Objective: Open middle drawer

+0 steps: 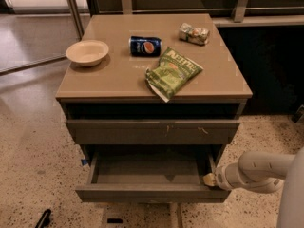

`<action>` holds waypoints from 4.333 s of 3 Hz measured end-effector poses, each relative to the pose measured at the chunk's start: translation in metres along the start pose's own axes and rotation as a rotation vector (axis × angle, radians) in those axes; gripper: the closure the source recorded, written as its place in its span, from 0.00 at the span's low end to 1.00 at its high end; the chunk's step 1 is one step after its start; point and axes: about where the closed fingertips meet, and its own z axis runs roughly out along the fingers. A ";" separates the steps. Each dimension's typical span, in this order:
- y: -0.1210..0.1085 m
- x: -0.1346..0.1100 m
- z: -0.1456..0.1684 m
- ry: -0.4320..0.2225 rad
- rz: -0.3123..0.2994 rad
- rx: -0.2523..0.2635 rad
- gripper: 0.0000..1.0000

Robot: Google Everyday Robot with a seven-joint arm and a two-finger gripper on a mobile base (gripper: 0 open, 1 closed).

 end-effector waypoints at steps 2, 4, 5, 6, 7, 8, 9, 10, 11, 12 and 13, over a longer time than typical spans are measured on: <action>0.006 0.020 -0.010 -0.012 0.025 -0.033 1.00; 0.017 0.028 -0.002 0.010 0.004 -0.048 1.00; 0.018 0.036 0.004 0.031 0.011 -0.068 1.00; 0.021 0.043 0.004 0.042 0.011 -0.080 1.00; 0.029 0.061 0.006 0.067 0.014 -0.103 1.00; 0.029 0.061 0.006 0.067 0.014 -0.103 1.00; 0.041 0.083 0.002 0.081 -0.003 -0.094 1.00; 0.041 0.081 0.003 0.080 -0.003 -0.094 1.00; 0.057 0.080 -0.011 0.027 -0.074 -0.067 1.00; 0.082 0.057 -0.041 -0.082 -0.183 -0.023 1.00; 0.098 0.036 -0.063 -0.163 -0.252 0.016 1.00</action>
Offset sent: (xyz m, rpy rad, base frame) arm -0.1005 -0.0078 0.0150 0.1747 0.0091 -0.0639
